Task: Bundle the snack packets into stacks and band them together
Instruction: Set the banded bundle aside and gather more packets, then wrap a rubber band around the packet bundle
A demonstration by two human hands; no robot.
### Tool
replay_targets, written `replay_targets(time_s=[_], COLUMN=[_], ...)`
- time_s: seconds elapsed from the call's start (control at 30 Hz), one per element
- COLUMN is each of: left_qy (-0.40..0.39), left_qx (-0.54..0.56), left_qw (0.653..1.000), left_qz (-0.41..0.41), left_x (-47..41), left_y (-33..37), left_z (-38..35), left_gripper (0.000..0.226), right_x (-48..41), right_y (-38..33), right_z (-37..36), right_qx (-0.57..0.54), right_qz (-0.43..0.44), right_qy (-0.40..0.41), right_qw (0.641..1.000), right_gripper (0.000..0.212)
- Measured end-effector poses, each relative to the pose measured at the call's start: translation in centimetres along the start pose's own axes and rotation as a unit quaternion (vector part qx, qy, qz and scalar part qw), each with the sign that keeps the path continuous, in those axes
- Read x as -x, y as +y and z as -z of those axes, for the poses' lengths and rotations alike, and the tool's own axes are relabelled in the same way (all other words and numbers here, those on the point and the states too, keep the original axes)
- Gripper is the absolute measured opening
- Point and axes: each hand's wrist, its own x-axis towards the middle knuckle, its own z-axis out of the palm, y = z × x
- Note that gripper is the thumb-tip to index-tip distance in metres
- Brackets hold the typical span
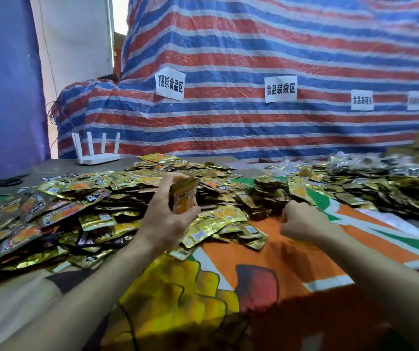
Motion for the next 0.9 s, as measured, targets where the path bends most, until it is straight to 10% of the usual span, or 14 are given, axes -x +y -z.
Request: replay_targets(time_s=[0.9], left_qy=[0.11], left_qx=[0.227], left_qw=[0.931], left_qz=[0.264], left_x=[0.5], left_y=[-1.6], left_z=[1.9], left_gripper=[0.024], right_x=[-2.8], right_y=[0.5], right_z=[0.0], right_qx=[-0.189], right_qz=[-0.061], right_qy=[0.05], right_qw=[0.979], right_gripper=[0.02])
